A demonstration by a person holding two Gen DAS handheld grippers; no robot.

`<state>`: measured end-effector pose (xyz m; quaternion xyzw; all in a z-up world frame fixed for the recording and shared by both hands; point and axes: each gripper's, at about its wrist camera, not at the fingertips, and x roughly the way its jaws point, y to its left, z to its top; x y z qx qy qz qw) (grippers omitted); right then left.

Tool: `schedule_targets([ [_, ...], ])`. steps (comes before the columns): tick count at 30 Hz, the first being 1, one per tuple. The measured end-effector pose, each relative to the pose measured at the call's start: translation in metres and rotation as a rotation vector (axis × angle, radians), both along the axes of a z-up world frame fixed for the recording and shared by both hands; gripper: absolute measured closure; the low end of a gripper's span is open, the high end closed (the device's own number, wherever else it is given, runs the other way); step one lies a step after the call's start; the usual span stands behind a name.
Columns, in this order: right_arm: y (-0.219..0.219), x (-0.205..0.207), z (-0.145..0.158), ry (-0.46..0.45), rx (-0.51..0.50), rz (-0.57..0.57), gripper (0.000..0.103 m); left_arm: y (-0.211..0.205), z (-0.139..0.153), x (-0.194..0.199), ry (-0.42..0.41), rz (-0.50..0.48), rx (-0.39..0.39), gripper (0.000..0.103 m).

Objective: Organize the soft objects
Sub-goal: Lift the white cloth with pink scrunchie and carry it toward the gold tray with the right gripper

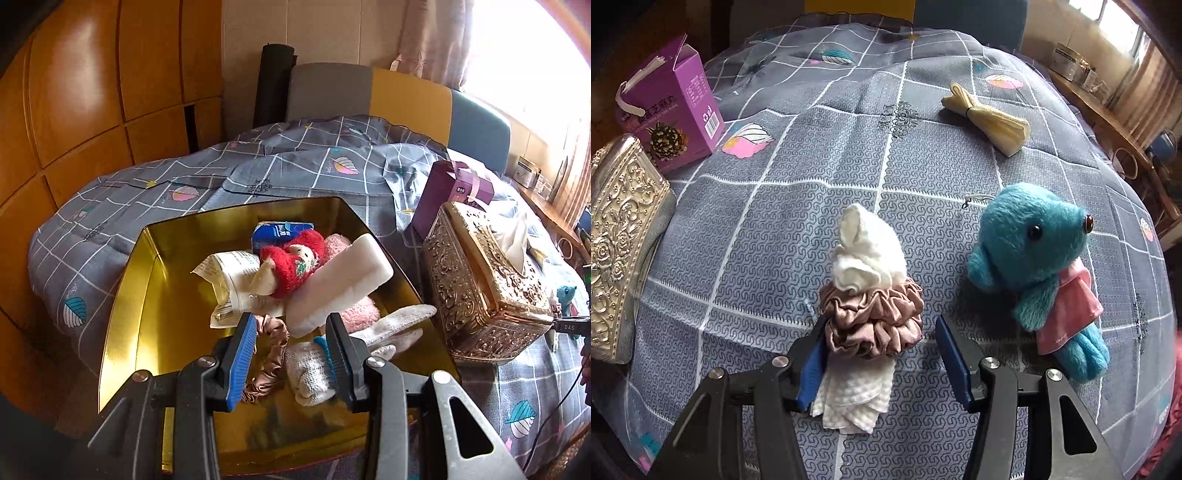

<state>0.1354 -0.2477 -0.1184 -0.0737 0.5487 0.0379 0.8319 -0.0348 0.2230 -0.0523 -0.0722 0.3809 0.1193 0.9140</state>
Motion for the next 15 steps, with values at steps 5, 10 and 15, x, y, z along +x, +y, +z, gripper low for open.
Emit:
schedule_targets([
  [5, 0.009, -0.008, 0.0, -0.018, -0.014, 0.006, 0.07, -0.003, -0.004, 0.0, 0.009, -0.017, -0.009, 0.064],
  [10, 0.011, -0.01, -0.002, -0.022, -0.015, 0.002, 0.07, -0.007, -0.007, 0.001, 0.023, -0.048, -0.015, 0.064],
  [15, 0.011, -0.013, -0.003, -0.026, -0.009, -0.007, 0.07, -0.006, -0.008, 0.002, 0.035, -0.057, -0.027, 0.064],
])
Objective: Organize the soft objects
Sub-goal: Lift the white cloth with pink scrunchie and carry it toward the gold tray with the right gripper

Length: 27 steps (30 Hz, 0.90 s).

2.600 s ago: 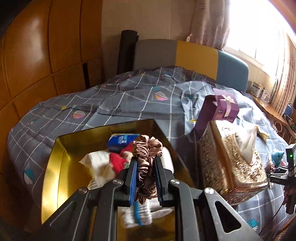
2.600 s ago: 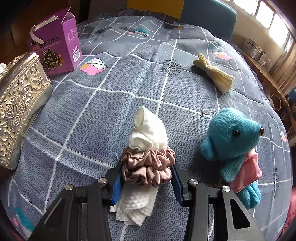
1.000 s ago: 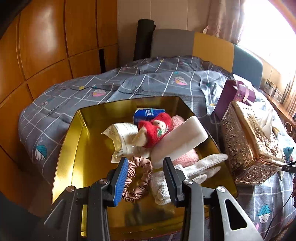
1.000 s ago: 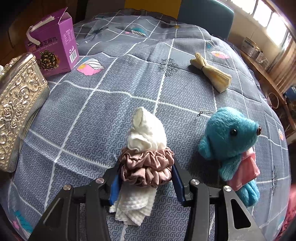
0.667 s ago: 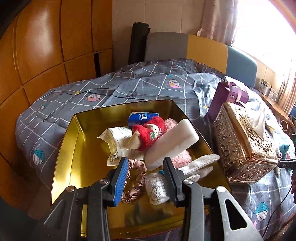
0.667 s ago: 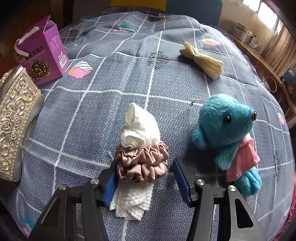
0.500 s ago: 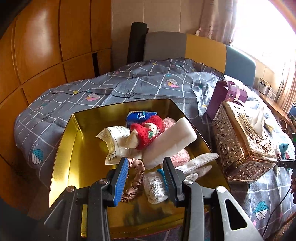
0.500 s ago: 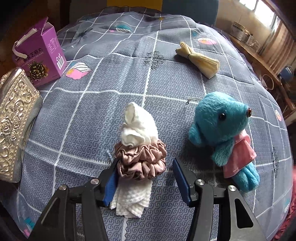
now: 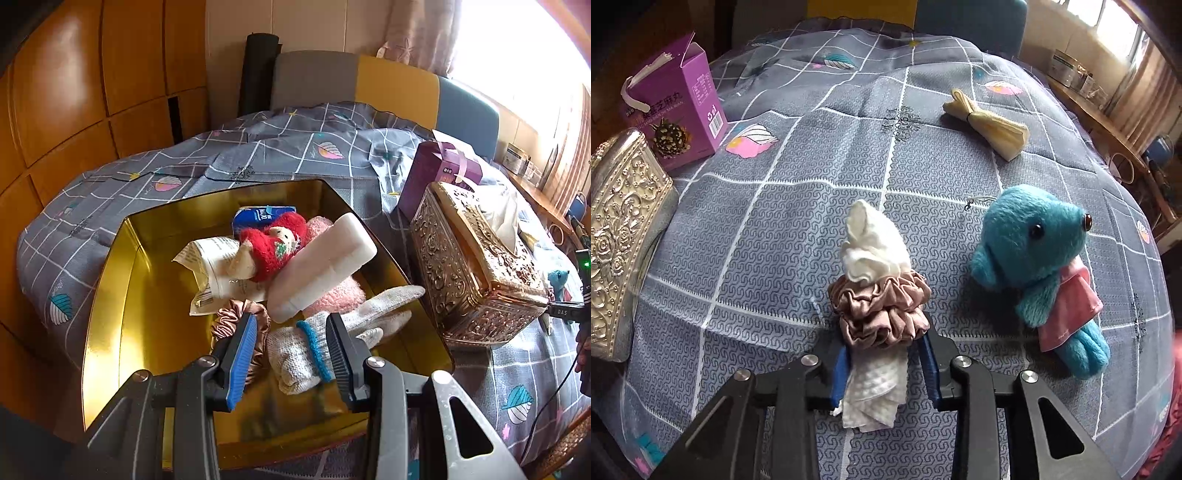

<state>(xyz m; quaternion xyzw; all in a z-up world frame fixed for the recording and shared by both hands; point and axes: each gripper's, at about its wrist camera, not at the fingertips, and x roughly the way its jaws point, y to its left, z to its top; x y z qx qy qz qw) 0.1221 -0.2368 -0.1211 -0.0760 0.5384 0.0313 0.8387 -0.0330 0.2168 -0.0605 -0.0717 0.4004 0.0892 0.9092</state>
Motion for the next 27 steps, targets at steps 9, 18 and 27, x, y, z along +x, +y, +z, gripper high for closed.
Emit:
schedule_targets([
  [9, 0.009, 0.016, 0.011, 0.008, 0.021, -0.026, 0.072, 0.01, -0.002, -0.004, 0.003, 0.011, -0.014, 0.064],
  [18, 0.069, 0.053, 0.077, -0.113, 0.088, 0.042, 0.072, 0.038, 0.0, -0.008, 0.01, 0.091, -0.045, 0.064],
  [27, 0.213, 0.014, 0.164, -0.248, 0.296, 0.475, 0.071, 0.064, 0.011, -0.014, -0.03, 0.142, -0.044, 0.064],
])
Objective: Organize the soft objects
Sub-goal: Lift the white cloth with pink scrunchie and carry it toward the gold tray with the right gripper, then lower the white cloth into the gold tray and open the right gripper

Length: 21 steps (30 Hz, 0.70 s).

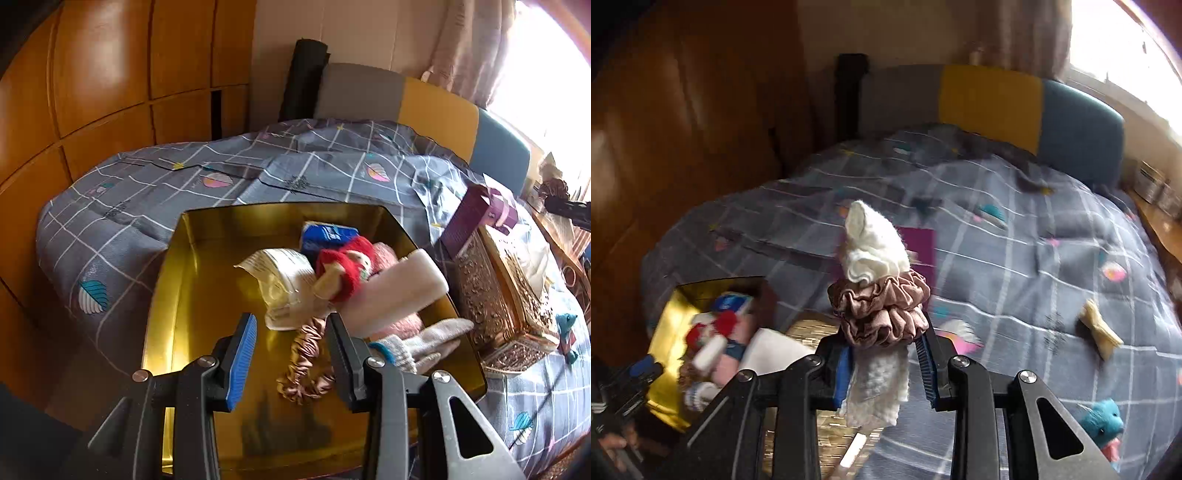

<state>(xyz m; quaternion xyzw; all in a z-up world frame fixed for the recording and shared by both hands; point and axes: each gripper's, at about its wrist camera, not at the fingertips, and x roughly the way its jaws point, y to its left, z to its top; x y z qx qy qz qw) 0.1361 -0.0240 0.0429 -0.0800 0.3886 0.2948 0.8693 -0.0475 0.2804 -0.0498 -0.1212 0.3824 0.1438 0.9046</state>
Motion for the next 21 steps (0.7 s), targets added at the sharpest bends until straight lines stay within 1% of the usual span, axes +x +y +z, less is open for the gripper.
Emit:
schedule_targets([
  [3, 0.057, -0.038, -0.009, 0.025, -0.01, 0.194, 0.071, 0.008, 0.003, -0.002, -0.008, 0.018, -0.002, 0.064],
  [7, 0.119, -0.081, -0.047, 0.111, -0.023, 0.371, 0.071, 0.017, 0.005, -0.006, -0.013, 0.047, -0.001, 0.064],
  [9, 0.143, -0.094, -0.069, 0.149, -0.034, 0.411, 0.071, 0.022, 0.005, -0.008, -0.01, 0.066, 0.0, 0.064],
  [13, 0.175, -0.109, -0.104, 0.238, -0.028, 0.448, 0.071, 0.03, 0.004, -0.011, -0.01, 0.094, 0.003, 0.064],
  [17, 0.198, -0.122, -0.124, 0.261, -0.036, 0.489, 0.071, 0.033, 0.004, -0.014, -0.018, 0.107, 0.007, 0.064],
  [18, 0.202, -0.125, -0.128, 0.268, -0.038, 0.5, 0.068, 0.033, 0.005, -0.014, -0.02, 0.108, 0.008, 0.064],
  [20, 0.208, -0.131, -0.135, 0.276, -0.034, 0.517, 0.065, 0.035, 0.005, -0.015, -0.023, 0.115, 0.011, 0.064],
  [21, 0.208, -0.13, -0.138, 0.281, -0.027, 0.521, 0.059, 0.035, 0.004, -0.015, -0.021, 0.117, 0.01, 0.064],
])
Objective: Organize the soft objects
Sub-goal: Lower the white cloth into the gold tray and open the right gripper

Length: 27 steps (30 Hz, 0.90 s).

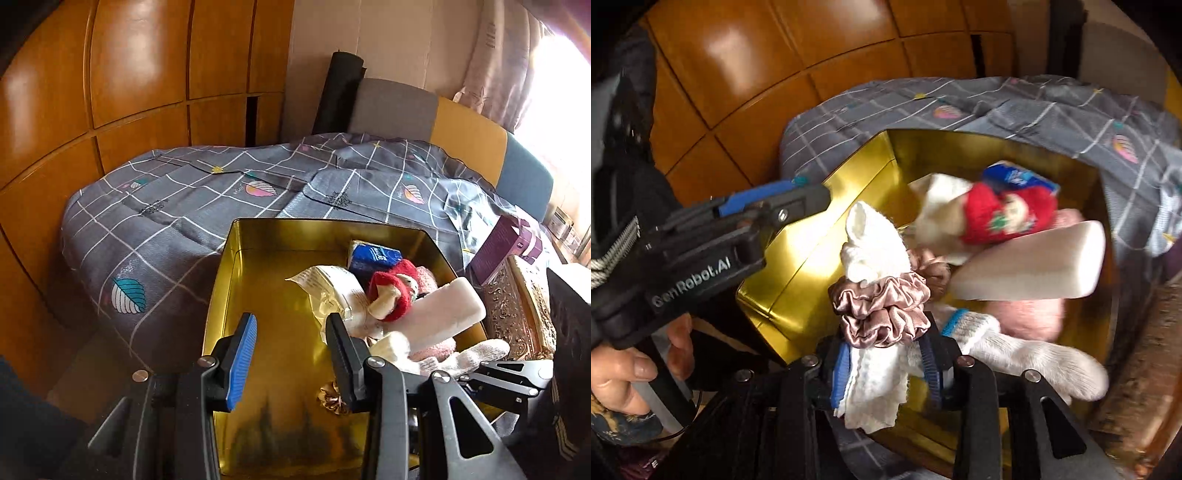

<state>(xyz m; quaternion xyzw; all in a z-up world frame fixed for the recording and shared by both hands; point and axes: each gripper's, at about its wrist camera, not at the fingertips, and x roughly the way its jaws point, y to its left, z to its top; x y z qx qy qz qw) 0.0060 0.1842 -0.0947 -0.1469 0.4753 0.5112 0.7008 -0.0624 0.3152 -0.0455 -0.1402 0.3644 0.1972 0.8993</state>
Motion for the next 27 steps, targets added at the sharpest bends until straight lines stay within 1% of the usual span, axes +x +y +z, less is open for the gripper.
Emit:
schedule_targets([
  [1, 0.001, -0.001, -0.001, -0.001, 0.007, -0.004, 0.055, 0.0, 0.0, 0.0, 0.002, 0.002, -0.002, 0.064],
  [3, -0.002, -0.002, -0.001, -0.004, 0.009, -0.013, 0.038, 0.0, 0.0, 0.0, 0.002, 0.002, -0.001, 0.064],
  [5, -0.005, -0.003, 0.001, 0.017, 0.013, -0.023, 0.031, 0.0, 0.0, 0.0, -0.002, 0.0, 0.001, 0.064],
  [11, -0.022, -0.004, 0.016, -0.007, 0.026, -0.068, 0.03, -0.011, 0.003, 0.001, -0.009, -0.033, 0.014, 0.064],
  [17, -0.041, -0.009, 0.032, -0.114, 0.035, -0.106, 0.03, -0.029, 0.01, 0.002, -0.023, -0.081, 0.042, 0.064],
  [20, -0.057, -0.008, 0.044, -0.162, 0.053, -0.136, 0.03, -0.039, 0.013, 0.004, -0.026, -0.112, 0.052, 0.064],
  [27, -0.109, 0.003, 0.074, -0.224, 0.09, -0.237, 0.029, -0.063, 0.02, 0.009, -0.03, -0.179, 0.08, 0.064],
])
